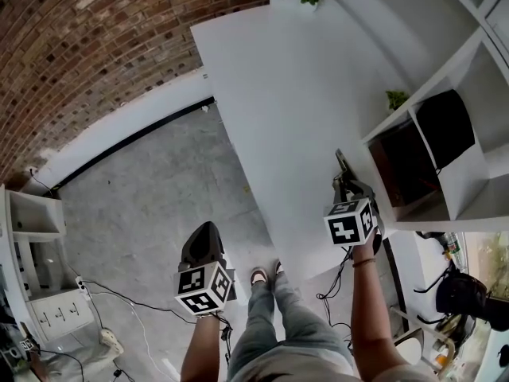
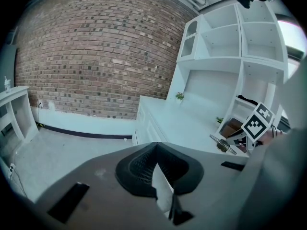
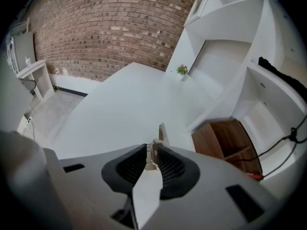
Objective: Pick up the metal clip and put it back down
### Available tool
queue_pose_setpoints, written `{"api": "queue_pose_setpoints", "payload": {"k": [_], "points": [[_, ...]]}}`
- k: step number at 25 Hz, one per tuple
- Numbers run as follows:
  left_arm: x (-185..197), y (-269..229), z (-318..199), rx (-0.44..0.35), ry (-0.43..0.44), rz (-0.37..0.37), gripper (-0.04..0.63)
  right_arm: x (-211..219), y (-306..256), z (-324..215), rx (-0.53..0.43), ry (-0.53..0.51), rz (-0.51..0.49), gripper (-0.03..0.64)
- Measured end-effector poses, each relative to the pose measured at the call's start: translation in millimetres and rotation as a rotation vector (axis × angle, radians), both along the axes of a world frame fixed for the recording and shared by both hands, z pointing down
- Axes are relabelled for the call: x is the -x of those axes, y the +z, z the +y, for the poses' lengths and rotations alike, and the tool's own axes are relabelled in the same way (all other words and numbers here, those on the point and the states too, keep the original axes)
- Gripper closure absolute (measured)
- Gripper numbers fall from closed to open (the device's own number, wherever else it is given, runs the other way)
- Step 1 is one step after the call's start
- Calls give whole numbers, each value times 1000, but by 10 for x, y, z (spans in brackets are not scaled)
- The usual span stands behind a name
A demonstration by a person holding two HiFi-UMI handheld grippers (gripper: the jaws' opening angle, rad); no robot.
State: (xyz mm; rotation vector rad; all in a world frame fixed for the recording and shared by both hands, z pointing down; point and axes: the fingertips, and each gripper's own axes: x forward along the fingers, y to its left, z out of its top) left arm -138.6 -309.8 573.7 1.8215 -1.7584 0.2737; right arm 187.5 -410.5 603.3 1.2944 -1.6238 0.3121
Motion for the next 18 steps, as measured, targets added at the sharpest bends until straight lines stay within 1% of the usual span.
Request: {"api": "queue_pose_setpoints", "payload": {"k": [6,13,14,17,18], "points": [[-20,-165,44,-30,10,-7,584,16,-189,78,-49,4,-52,545],[-73,-437,117,-81,22,-11,584,38,-537,234,-133,5,-144,545],[-90,-482,125,-91,25,-8,584,45,-612,274,-146,8,-173,545],[-144,-643,91,-132,40,2,584,85,-855,400,-188,43,-320,548],[-166,-702,68,-148,48,3,584,83,-931,437,-206,52,-352,549]]}}
